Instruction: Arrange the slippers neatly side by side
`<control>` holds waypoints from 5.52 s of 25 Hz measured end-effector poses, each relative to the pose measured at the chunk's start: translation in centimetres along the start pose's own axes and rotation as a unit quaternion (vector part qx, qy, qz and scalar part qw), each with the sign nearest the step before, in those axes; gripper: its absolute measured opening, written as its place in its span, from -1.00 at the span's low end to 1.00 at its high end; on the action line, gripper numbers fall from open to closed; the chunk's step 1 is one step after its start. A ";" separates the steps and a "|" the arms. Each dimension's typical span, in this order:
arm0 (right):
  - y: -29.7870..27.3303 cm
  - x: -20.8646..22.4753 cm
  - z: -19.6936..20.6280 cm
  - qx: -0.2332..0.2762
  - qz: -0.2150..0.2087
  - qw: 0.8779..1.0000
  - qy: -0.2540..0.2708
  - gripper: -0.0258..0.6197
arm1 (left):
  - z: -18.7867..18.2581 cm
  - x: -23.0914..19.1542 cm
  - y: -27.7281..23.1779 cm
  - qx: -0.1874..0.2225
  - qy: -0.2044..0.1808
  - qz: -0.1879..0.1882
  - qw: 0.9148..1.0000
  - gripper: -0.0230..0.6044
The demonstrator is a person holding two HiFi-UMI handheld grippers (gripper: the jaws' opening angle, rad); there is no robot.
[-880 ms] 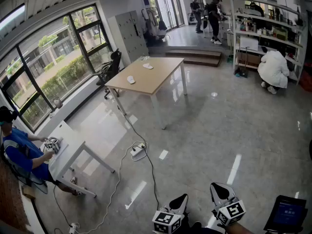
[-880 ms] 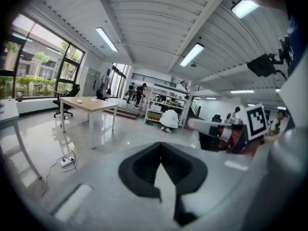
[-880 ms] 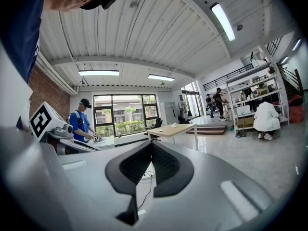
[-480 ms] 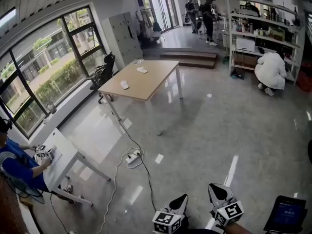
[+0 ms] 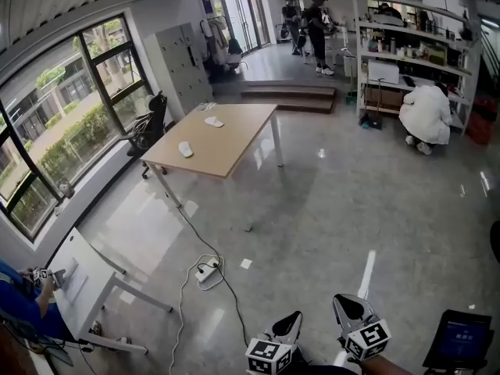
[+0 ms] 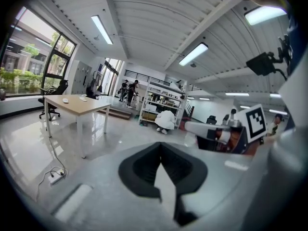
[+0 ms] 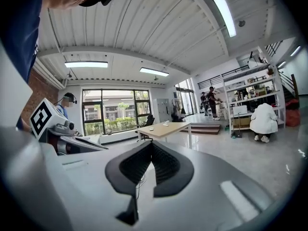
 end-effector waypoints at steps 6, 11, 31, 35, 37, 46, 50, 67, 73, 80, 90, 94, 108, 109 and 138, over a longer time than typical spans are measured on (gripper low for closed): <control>-6.3 2.1 -0.4 -0.004 0.004 1.000 -0.008 -0.90 | -1.3 -5.0 -3.8 0.002 0.001 0.007 1.000 -0.92; -10.4 3.0 -0.8 -0.014 -0.001 1.000 0.000 -0.90 | -3.0 -8.6 -5.8 -0.001 0.019 -0.001 1.000 -0.92; -20.8 19.0 -3.7 -0.019 -0.048 0.999 -0.016 -0.90 | -10.7 -11.6 -22.4 0.003 0.015 -0.044 0.999 -0.92; -22.7 23.3 -4.5 -0.021 -0.062 0.998 -0.021 -0.90 | -12.1 -11.9 -26.2 0.006 0.011 -0.064 0.998 -0.92; -23.7 25.3 -5.1 -0.018 -0.068 0.997 -0.017 -0.90 | -12.7 -11.8 -28.2 0.007 0.014 -0.071 0.997 -0.92; -26.6 32.1 -5.5 -0.021 -0.073 0.997 -0.023 -0.90 | -15.3 -11.8 -33.5 0.010 0.028 -0.104 0.994 -0.92; -28.2 33.7 -5.6 -0.027 -0.086 0.995 -0.028 -0.90 | -15.1 -12.6 -35.8 0.004 0.027 -0.107 0.994 -0.92; -39.9 42.7 -8.3 -0.037 -0.043 0.998 -0.025 -0.90 | -20.7 -21.3 -48.9 0.000 0.028 -0.064 0.998 -0.92; -45.3 44.5 -10.5 -0.041 -0.043 0.998 -0.022 -0.90 | -24.2 -25.3 -52.0 0.007 0.046 -0.062 0.997 -0.92; -50.6 45.4 -11.4 -0.046 -0.046 0.998 -0.016 -0.90 | -25.9 -29.5 -54.7 0.013 0.066 -0.058 0.996 -0.92; -56.3 46.9 -11.5 -0.053 -0.073 0.996 -0.017 -0.90 | -27.6 -33.9 -56.6 0.011 0.071 -0.095 0.993 -0.92; -58.8 47.9 -12.0 -0.051 -0.095 0.994 -0.014 -0.90 | -28.3 -35.5 -58.1 0.019 0.076 -0.117 0.990 -0.92; -67.5 56.8 -14.6 -0.062 -0.145 0.987 -0.018 -0.90 | -32.7 -39.0 -67.6 0.023 0.078 -0.159 0.984 -0.92; -67.9 57.6 -14.9 -0.063 -0.147 0.987 -0.019 -0.90 | -33.3 -39.0 -68.4 0.023 0.077 -0.162 0.984 -0.92; -82.6 67.4 -17.5 -0.076 -0.253 0.964 -0.008 -0.90 | -39.8 -46.7 -80.2 0.017 0.090 -0.241 0.966 -0.92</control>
Point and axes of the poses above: the fingertips, and each gripper's own axes: y backward along the fingers, x to its right, z out of its underside, the point moved 7 cm from there along y, backward along the fingers, and after that the axes turned 13 degrees about -z, right-handed, at the moved point
